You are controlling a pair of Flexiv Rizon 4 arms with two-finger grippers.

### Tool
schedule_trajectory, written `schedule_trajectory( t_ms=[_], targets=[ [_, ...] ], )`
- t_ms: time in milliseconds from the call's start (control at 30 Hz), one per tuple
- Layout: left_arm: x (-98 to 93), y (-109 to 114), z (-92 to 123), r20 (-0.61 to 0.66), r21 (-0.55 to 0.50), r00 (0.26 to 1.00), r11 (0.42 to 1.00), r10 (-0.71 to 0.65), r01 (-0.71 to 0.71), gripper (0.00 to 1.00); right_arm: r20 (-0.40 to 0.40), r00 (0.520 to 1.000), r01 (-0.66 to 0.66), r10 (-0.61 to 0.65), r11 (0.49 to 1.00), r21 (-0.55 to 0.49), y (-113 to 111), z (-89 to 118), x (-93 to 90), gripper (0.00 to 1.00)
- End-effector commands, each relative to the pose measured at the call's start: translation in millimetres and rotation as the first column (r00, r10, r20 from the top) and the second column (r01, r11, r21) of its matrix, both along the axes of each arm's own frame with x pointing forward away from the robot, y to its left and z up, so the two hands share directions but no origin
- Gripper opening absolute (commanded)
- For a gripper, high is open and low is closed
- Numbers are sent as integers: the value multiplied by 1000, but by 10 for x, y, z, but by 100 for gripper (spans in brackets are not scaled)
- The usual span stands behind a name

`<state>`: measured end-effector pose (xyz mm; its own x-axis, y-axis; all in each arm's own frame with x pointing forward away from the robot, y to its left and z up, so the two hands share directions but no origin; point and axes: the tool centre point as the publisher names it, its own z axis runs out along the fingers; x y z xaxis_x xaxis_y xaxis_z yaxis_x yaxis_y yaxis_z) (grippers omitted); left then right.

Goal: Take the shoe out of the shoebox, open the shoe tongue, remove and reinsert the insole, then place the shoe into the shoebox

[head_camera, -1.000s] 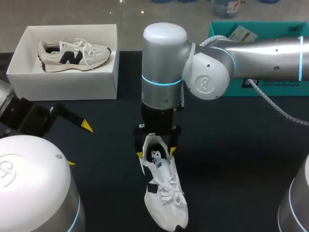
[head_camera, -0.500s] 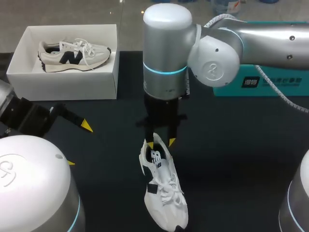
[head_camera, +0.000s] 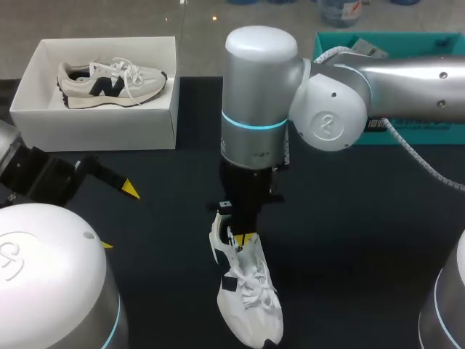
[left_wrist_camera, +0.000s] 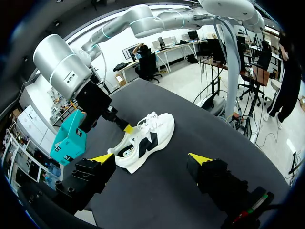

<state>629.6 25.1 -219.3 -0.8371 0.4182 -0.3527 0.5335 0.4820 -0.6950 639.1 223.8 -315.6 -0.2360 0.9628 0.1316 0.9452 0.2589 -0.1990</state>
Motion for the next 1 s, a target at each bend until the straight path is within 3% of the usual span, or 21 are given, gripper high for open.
schedule_trajectory(
  t_ms=[33,367,500,767,933,1000],
  targets=[
    [-1,-3,-1,0,4,1000,1000,0,0,100,-15,1000,1,-1,1000,4,40,-120,1,0],
    [-1,-3,-1,0,4,1000,1000,0,0,100,-67,998,5,-2,999,35,84,-459,-3,0],
    [-1,-3,-1,0,4,1000,1000,0,0,100,-70,998,7,-4,999,35,95,-488,-24,0],
    [-1,-3,-1,0,4,1000,1000,0,0,100,38,998,-46,45,999,23,-75,-138,38,0],
    [-1,-3,-1,0,4,1000,1000,0,0,100,169,955,-248,245,969,1,-144,138,141,0],
    [-1,-3,-1,0,4,1000,1000,0,0,100,226,901,-376,371,926,-20,-154,229,176,0]
  ],
)
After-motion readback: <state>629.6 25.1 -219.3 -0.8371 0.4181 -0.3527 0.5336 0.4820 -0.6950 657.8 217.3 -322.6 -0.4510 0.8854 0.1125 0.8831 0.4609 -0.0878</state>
